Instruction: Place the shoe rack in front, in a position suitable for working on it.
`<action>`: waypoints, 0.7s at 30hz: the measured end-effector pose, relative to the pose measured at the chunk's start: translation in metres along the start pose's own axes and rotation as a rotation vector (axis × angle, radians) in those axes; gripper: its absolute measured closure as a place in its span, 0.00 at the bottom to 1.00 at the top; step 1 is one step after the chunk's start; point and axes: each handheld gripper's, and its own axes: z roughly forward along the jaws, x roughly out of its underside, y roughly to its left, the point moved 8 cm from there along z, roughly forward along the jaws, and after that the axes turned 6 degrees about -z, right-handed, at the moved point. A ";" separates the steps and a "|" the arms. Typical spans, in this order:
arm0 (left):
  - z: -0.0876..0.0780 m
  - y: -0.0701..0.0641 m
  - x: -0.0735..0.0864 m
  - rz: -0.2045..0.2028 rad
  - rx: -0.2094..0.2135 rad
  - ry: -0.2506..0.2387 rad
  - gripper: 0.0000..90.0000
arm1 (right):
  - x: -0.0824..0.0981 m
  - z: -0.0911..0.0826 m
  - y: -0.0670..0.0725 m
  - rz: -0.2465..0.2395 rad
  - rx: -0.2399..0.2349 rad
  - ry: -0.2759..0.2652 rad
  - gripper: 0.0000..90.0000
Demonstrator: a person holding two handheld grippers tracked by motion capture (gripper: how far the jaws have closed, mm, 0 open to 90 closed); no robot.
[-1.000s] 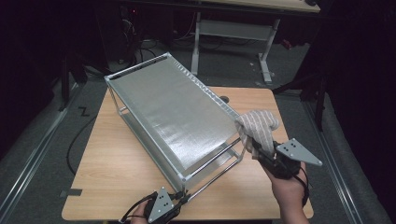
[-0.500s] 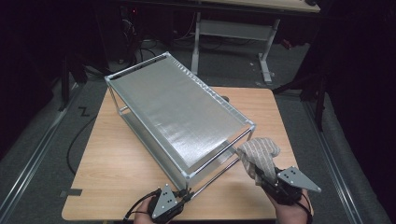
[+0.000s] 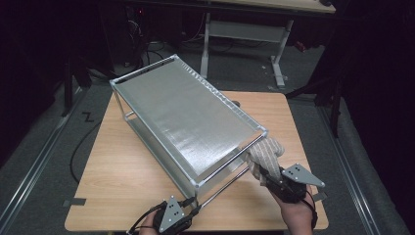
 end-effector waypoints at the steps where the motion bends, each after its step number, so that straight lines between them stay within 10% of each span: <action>1: 0.001 0.000 0.001 0.003 -0.005 0.005 0.76 | 0.000 0.003 -0.001 0.005 0.001 0.004 0.70; 9: 0.002 -0.003 -0.001 0.026 -0.009 0.019 0.89 | -0.014 0.008 -0.003 -0.002 -0.005 -0.014 0.70; 21: 0.000 -0.002 0.001 0.030 0.007 0.020 0.89 | -0.019 0.002 0.033 -0.059 -0.066 -0.039 0.70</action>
